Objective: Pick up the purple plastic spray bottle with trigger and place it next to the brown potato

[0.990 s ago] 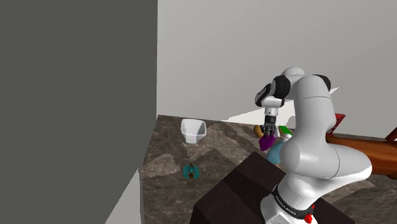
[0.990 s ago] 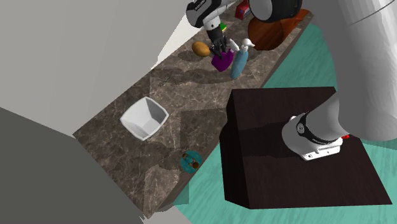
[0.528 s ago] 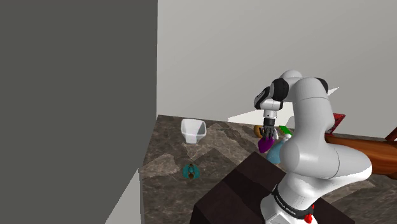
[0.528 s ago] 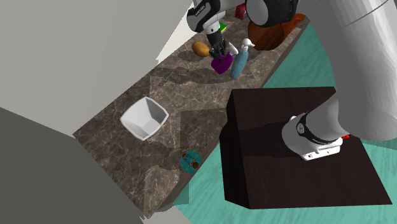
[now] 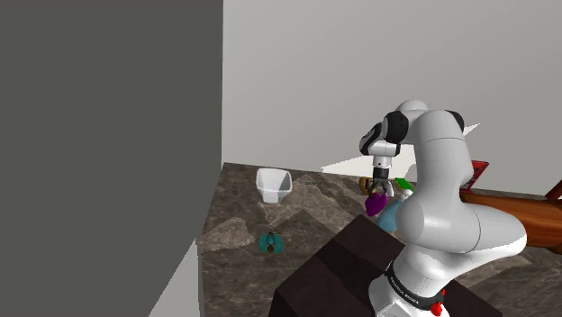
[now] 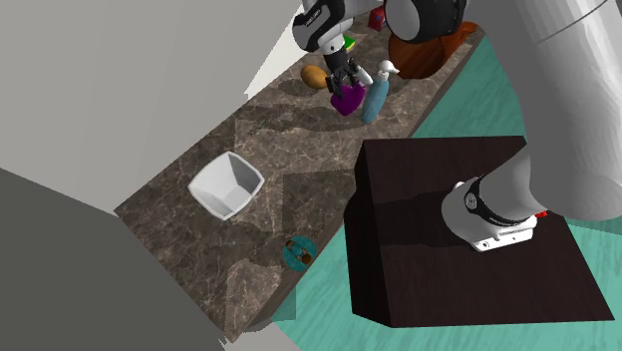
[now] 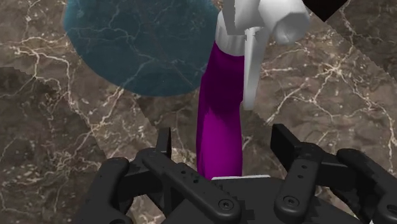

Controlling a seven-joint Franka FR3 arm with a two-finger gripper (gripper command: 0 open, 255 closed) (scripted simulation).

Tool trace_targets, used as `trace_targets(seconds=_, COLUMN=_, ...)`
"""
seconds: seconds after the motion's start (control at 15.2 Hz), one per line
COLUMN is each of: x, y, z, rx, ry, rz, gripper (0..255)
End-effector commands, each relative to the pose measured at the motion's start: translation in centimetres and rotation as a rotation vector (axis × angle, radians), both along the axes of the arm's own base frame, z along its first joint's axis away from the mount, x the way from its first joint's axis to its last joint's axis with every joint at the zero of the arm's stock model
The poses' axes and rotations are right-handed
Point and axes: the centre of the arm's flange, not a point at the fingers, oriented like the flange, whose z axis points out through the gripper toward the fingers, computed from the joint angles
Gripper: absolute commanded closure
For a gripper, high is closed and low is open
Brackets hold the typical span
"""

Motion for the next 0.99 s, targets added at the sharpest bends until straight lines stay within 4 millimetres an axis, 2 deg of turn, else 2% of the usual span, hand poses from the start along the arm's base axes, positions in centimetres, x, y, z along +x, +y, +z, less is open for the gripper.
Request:
trace_targets(seconds=0.0, x=0.0, y=0.0, z=0.0, rx=0.001, ry=0.0, rz=0.0, gripper=0)
trace_targets(seconds=0.13, x=-0.1, y=0.0, z=0.0, rx=0.001, ry=0.0, rz=0.0, gripper=0)
trace_targets(seconds=0.4, x=1.9, y=-1.7, z=4.2, rx=0.001, ry=0.0, rz=0.0, gripper=0)
trace_targets(seconds=0.92, x=1.9, y=-1.7, z=4.2, rx=0.001, ry=0.0, rz=0.0, gripper=0)
